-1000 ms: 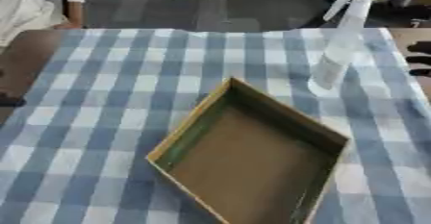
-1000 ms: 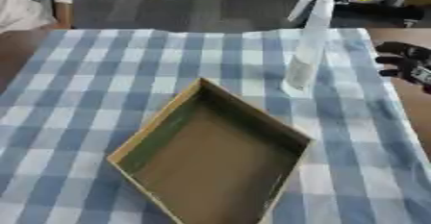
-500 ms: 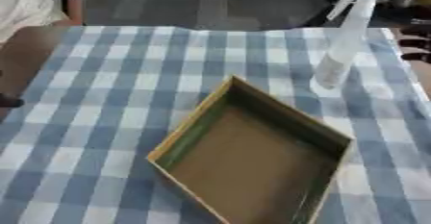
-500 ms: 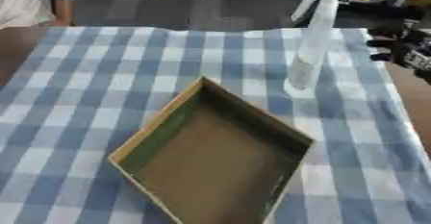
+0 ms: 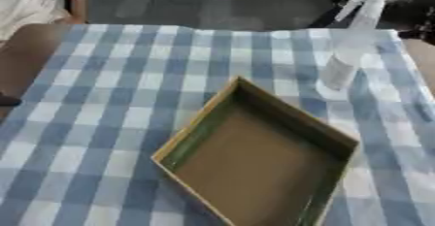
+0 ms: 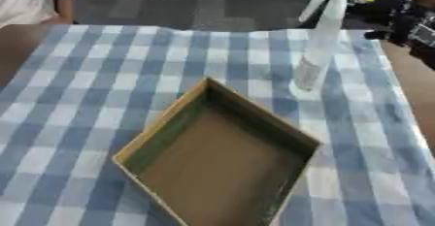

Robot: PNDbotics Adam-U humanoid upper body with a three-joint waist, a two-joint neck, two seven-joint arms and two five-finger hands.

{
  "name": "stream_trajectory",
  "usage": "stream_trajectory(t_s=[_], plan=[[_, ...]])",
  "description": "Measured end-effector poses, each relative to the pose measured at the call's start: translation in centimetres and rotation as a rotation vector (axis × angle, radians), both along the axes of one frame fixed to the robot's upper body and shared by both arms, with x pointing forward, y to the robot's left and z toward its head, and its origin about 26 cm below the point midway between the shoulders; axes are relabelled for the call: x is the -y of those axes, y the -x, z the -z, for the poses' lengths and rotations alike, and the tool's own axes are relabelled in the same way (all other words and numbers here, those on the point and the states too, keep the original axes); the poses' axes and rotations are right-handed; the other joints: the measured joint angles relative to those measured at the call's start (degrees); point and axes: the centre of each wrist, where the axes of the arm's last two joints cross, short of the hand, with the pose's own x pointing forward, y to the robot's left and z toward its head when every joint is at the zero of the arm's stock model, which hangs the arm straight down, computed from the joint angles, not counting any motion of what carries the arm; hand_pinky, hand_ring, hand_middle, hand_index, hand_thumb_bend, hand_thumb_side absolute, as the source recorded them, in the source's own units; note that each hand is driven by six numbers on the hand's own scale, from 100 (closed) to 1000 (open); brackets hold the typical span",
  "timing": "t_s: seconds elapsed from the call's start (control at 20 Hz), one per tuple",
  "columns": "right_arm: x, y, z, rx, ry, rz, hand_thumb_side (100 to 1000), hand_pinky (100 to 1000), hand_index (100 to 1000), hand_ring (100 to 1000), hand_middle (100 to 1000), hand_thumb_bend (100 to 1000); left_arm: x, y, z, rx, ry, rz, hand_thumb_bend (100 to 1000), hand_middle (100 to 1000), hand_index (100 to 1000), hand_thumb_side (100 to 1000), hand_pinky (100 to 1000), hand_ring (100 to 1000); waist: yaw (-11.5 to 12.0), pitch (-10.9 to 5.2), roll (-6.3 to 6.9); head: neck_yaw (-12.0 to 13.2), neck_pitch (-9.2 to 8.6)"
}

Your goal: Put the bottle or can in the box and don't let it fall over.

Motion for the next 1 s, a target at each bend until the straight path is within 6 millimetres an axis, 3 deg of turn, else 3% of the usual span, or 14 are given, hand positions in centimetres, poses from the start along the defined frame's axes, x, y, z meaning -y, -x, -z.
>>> stream_trajectory(t_s=[0.6,1.0], plan=[[-1.0,0.4,-0.9,0.023,-0.001,-0.029,627,927,1000,1000,1000,100,0.2,-0.2,-0.4,0.011,-0.002,0.01,100,860,938,727,1000,650,0.8,0.57,-0.39,-0.1,-0.73],[-1.2,-0.1,-1.0,0.01,0.021,0.004,633,928,1000,1000,1000,100,0.3,-0.2,-0.4,0.013,-0.002,0.012,100,859,938,726,1000,650,0.8,0.56,-0.02,-2.2,-1.48]])
